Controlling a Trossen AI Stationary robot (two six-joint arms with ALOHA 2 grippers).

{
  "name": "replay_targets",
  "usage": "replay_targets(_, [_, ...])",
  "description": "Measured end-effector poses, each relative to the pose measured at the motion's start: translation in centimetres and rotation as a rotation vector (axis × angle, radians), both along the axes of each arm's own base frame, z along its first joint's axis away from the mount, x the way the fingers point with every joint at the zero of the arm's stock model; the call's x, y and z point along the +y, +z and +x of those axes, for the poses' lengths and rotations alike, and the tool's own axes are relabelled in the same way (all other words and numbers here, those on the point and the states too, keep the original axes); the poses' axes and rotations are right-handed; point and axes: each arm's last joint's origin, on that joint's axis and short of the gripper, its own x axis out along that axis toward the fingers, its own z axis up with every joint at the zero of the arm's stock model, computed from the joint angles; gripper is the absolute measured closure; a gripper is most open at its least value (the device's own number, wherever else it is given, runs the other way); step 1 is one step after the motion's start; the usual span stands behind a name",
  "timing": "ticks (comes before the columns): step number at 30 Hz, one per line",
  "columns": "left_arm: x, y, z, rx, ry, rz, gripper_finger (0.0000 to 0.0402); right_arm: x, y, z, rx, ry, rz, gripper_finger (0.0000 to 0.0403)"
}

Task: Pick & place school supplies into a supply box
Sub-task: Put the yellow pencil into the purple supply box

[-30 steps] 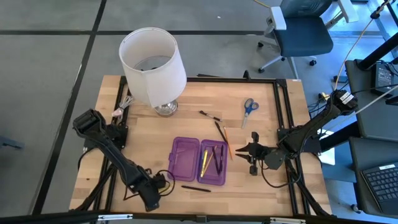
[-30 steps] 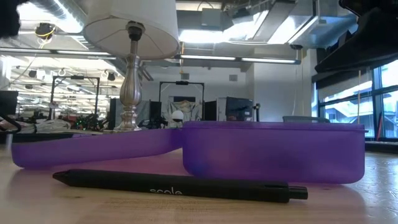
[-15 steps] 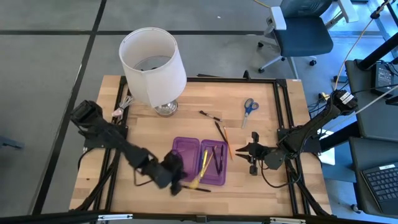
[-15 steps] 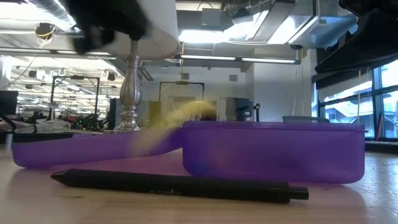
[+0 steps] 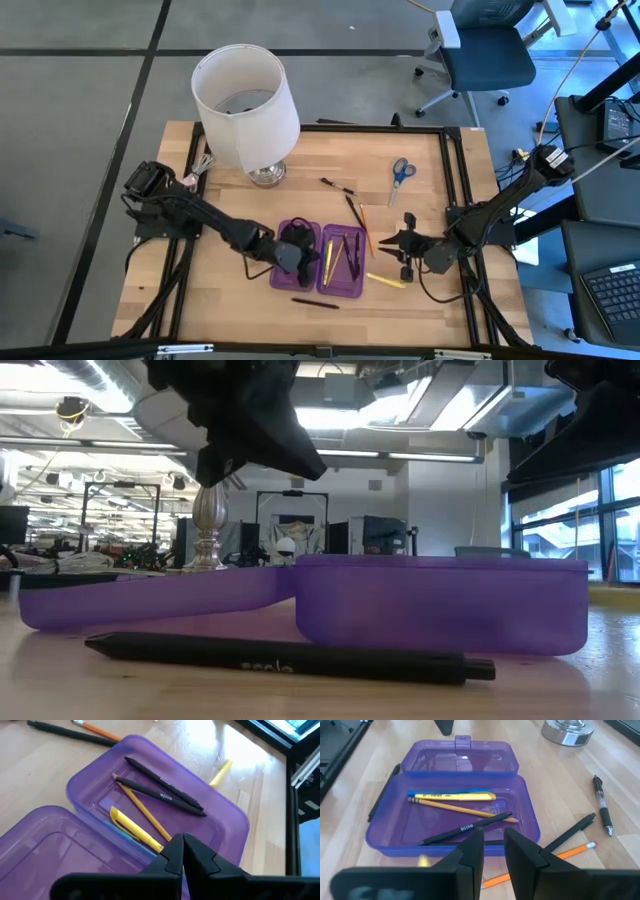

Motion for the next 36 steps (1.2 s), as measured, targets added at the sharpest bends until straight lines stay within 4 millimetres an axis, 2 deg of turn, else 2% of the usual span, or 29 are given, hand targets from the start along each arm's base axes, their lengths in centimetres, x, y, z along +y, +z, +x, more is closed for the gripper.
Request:
replay_targets(7, [-0.2,0.0,0.0,0.006,-0.049,0.005,0.0399,0.2,-0.8,0.2,0.038,0.009,-0.025,0.0324])
replay_targets(10, [-0.4,0.0,-0.1,0.021,-0.131,0.019,0.0398,0.4,-0.3,0.1,0.106,0.112,-0.012,0.0324])
replay_targets(12, [-0.6,0.0,-0.1,0.027,-0.195,0.052,0.0398,0.9,0.8,0.1,0.204,0.200,0.048,0.0324])
replay_targets(14, [-0.9,0.0,-0.2,0.030,-0.248,0.095,0.0398,1.3,2.2,0.1,0.319,0.209,0.117,0.0324])
replay_targets(18, [-1.3,0.0,-0.4,0.019,-0.317,0.164,0.0398,2.0,4.8,-0.1,0.540,0.068,0.181,0.0324])
replay_targets(21, [-1.4,0.2,-0.3,0.000,-0.346,0.196,0.0398,3.1,5.8,-0.1,0.670,-0.026,0.233,0.0324])
replay_targets(24, [-1.4,0.2,-0.2,-0.003,-0.361,0.216,0.0398,4.5,5.2,-0.1,0.724,-0.078,0.246,0.0324])
replay_targets(31, [-1.4,0.4,-0.2,-0.019,-0.365,0.229,0.0391,6.3,2.3,0.1,0.830,-0.153,0.212,0.0318])
replay_targets(36, [-1.3,0.3,-0.2,-0.017,-0.337,0.240,0.0353,6.8,0.6,0.4,0.911,-0.169,0.196,0.0260])
